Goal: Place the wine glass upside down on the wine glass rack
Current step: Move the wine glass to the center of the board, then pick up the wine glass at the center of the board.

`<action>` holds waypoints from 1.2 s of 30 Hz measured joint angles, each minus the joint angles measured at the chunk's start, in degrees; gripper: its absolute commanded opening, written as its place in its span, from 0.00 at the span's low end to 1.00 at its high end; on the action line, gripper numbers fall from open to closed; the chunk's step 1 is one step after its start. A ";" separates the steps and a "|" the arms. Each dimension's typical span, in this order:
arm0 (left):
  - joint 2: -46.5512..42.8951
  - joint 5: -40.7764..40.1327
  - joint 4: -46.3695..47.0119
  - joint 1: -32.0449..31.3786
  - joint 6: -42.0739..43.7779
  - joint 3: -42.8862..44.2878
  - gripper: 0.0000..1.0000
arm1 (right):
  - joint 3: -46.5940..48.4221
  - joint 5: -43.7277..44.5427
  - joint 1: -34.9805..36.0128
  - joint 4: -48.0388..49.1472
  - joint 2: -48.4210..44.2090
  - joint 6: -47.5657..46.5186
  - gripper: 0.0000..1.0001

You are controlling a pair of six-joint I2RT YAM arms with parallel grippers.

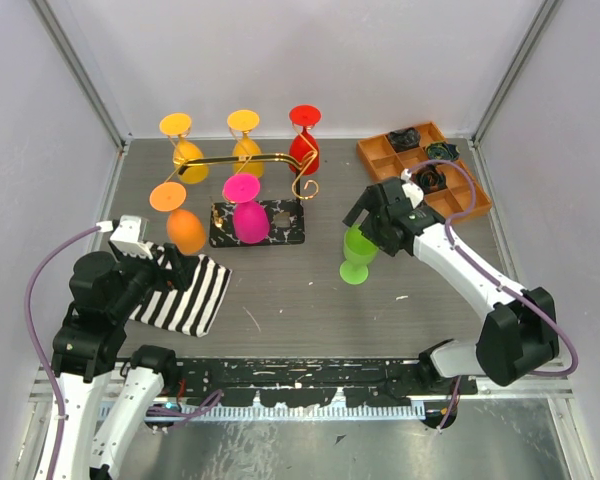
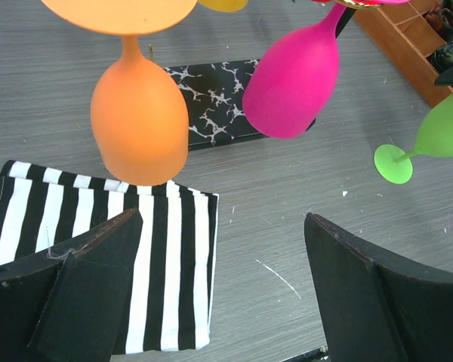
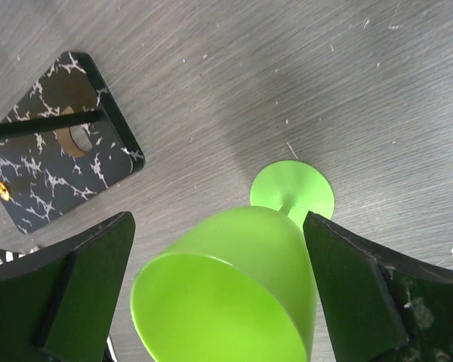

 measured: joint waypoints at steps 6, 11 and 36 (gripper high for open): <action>0.02 0.35 0.00 0.00 0.00 0.00 0.95 | 1.11 2.73 -0.04 0.00 -0.31 -1.36 1.00; 0.07 0.48 0.00 0.00 0.02 0.00 0.95 | 1.81 4.94 -0.04 -0.24 -2.45 -4.33 1.00; 0.79 0.94 0.00 0.00 0.09 0.00 0.95 | -4.07 -9.60 -0.04 -8.11 -29.64 -22.73 1.00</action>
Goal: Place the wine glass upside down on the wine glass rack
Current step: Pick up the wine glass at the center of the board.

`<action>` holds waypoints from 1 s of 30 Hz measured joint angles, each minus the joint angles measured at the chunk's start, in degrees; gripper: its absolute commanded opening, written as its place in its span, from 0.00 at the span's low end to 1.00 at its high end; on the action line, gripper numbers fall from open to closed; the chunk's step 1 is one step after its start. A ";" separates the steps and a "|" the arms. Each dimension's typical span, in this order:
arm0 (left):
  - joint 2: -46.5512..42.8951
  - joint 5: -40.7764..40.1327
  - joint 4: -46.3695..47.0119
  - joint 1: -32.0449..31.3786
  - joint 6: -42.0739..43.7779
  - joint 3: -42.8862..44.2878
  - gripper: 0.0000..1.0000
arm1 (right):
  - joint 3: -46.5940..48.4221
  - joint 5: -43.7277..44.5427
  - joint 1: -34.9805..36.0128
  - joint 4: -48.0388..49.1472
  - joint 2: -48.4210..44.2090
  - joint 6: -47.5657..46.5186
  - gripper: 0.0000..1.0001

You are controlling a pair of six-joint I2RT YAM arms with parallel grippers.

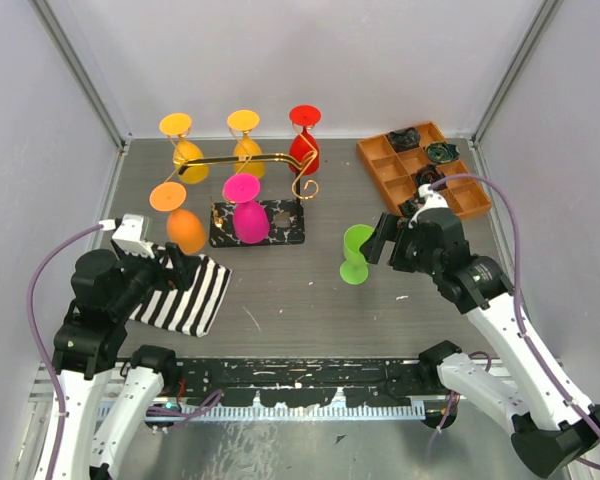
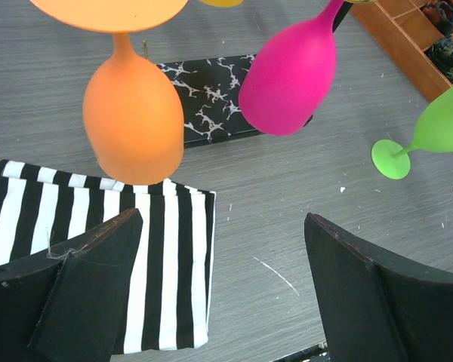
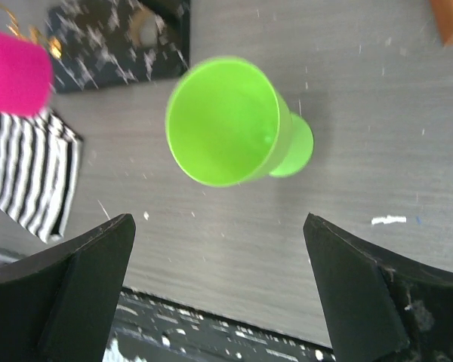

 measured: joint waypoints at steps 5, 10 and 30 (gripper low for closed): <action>-0.02 0.00 0.00 0.00 0.09 0.00 0.95 | -6.14 -3.37 0.00 -1.53 0.09 -1.55 1.00; -0.13 0.00 0.00 0.00 0.09 0.00 0.95 | -12.98 -5.88 0.00 2.34 -1.03 -1.18 1.00; -0.55 -0.02 -0.07 0.00 0.31 0.00 0.96 | -47.21 -5.29 0.00 53.62 -12.31 1.60 1.00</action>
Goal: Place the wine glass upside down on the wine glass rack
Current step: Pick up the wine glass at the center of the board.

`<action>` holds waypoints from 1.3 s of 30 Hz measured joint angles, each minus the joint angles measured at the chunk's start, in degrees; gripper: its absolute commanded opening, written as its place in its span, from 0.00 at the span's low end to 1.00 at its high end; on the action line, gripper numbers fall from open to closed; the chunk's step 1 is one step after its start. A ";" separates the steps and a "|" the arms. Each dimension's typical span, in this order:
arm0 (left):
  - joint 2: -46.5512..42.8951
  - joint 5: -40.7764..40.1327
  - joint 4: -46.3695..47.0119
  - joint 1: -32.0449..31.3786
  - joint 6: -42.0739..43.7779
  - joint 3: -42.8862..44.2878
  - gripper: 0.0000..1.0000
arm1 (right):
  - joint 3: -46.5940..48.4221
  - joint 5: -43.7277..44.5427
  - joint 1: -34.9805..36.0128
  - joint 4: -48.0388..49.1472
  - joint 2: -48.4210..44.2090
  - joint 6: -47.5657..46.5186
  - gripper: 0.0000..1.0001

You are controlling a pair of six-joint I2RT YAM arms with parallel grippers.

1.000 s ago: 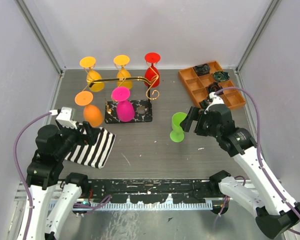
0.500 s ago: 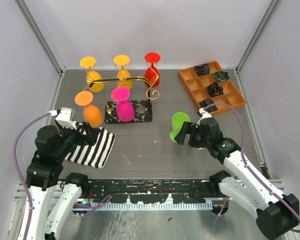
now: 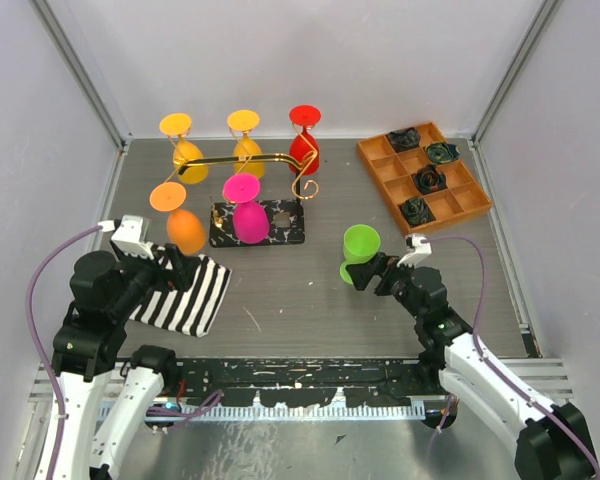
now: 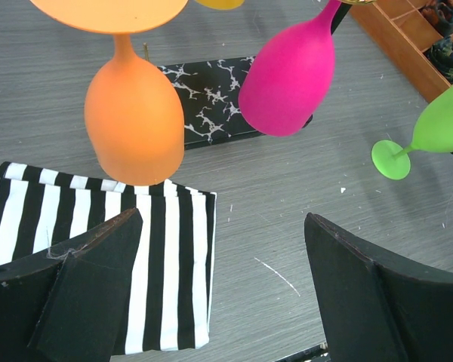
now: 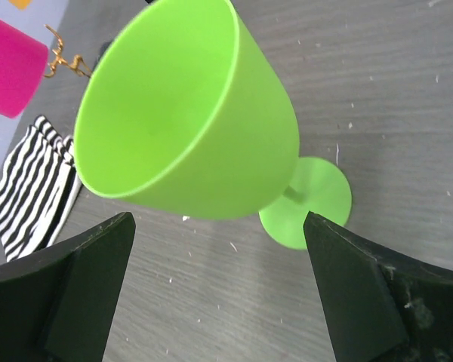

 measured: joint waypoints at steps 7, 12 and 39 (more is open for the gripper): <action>0.00 0.00 0.00 0.00 0.04 0.00 0.95 | -0.68 -0.63 0.09 13.75 11.43 -3.39 1.00; 0.02 0.02 0.00 0.00 0.04 0.00 0.96 | -1.18 -0.44 0.59 21.05 15.96 -6.54 1.00; 1.84 0.61 0.04 0.00 0.07 -0.02 0.95 | -7.52 3.43 4.15 58.86 38.66 -24.74 0.96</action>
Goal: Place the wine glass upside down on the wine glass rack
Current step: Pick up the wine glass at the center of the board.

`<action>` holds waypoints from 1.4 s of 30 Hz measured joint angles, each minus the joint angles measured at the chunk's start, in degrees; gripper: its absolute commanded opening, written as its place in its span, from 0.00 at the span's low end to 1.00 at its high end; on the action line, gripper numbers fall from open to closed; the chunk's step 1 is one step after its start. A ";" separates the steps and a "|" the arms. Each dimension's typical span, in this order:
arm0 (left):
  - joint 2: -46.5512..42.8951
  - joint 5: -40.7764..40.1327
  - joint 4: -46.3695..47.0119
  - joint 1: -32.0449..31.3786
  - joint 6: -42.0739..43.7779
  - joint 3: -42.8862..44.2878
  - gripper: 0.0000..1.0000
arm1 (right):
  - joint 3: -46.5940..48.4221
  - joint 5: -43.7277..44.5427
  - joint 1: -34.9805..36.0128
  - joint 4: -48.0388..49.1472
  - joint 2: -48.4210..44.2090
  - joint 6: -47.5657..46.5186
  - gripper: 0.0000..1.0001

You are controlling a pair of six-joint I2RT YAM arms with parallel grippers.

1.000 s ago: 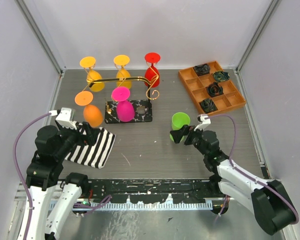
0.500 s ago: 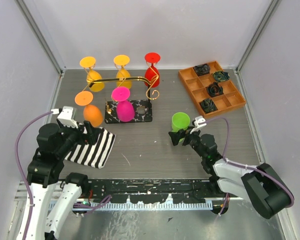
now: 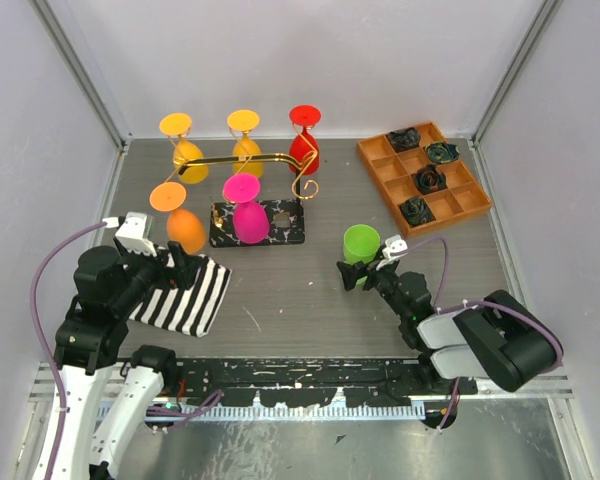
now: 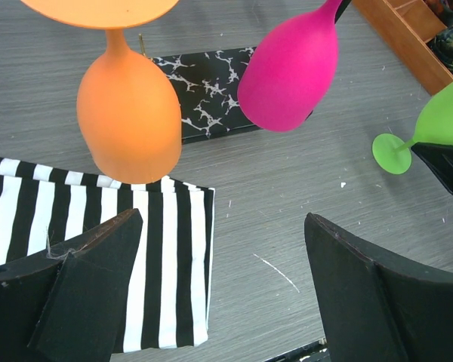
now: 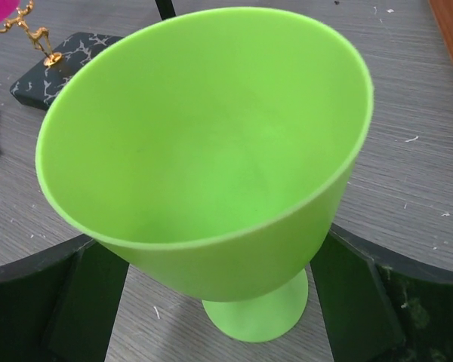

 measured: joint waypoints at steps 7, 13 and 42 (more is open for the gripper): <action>0.00 0.00 0.00 0.00 0.00 0.00 0.95 | -0.20 0.04 0.31 6.12 6.38 -1.31 0.92; 0.00 0.00 0.00 0.00 0.00 0.00 0.95 | -0.17 0.24 0.31 8.87 10.71 -2.19 0.89; 0.07 0.02 0.00 0.00 0.13 0.00 0.96 | 4.46 1.25 0.87 18.71 27.43 -2.36 0.42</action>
